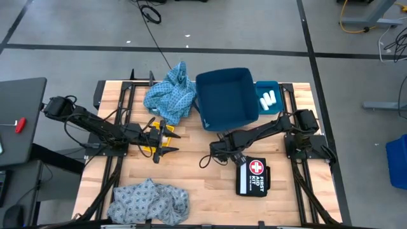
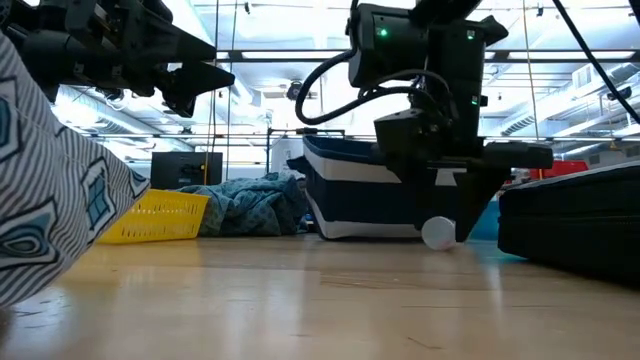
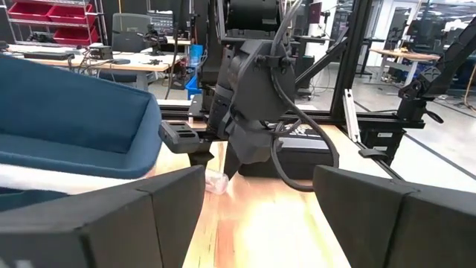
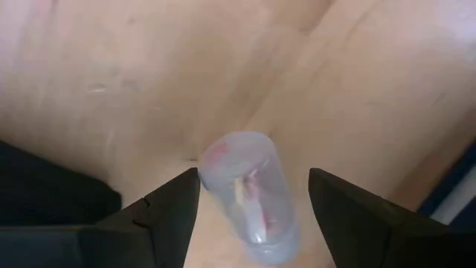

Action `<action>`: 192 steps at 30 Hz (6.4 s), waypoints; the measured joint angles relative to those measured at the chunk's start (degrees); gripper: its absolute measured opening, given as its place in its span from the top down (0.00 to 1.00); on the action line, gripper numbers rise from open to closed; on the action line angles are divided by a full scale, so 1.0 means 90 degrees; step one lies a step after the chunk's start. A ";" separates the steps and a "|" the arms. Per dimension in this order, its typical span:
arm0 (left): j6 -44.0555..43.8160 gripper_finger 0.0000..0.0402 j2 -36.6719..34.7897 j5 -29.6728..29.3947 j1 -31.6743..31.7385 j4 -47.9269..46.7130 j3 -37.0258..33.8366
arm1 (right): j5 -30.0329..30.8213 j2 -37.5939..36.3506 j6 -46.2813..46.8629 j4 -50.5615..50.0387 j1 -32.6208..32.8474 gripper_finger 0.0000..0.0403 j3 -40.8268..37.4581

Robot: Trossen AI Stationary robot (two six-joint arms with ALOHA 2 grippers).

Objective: Pick & place medical supplies in basket/bin
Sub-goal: Put the transparent pill bottle into the yellow bin

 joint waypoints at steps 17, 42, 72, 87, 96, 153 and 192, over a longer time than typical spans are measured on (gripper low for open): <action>-0.0002 0.36 -0.0002 0.0012 0.0000 -0.0007 0.0000 | 0.0274 -0.0005 -0.0035 -0.0070 0.0002 0.54 0.0002; -0.0005 0.36 -0.0002 0.0017 0.0000 -0.0007 0.0000 | 0.0284 -0.0010 -0.0005 0.0049 0.0486 0.78 0.0015; 0.0389 0.36 -0.0002 0.0070 -0.0176 -0.0303 0.0000 | -0.1344 -0.0155 0.0736 0.4754 0.0384 0.78 0.0753; 0.0666 0.36 -0.0002 0.0144 -0.0469 -0.0108 0.0000 | 0.0011 -0.0153 0.0723 0.6179 0.0253 0.78 0.0750; 0.0942 0.37 0.0112 -0.0421 -0.0649 0.0673 0.0000 | -0.0033 -0.0153 0.0607 0.6736 0.0194 0.78 0.0750; 0.1494 0.61 0.1530 -0.1428 -0.0916 0.2561 0.0015 | -0.0301 -0.0144 0.0885 0.7408 0.0119 0.48 0.0753; 0.1095 0.62 0.1510 -0.1713 -0.0962 0.1674 -0.0012 | -0.0613 -0.4180 0.2200 1.0499 0.0307 0.48 -0.4656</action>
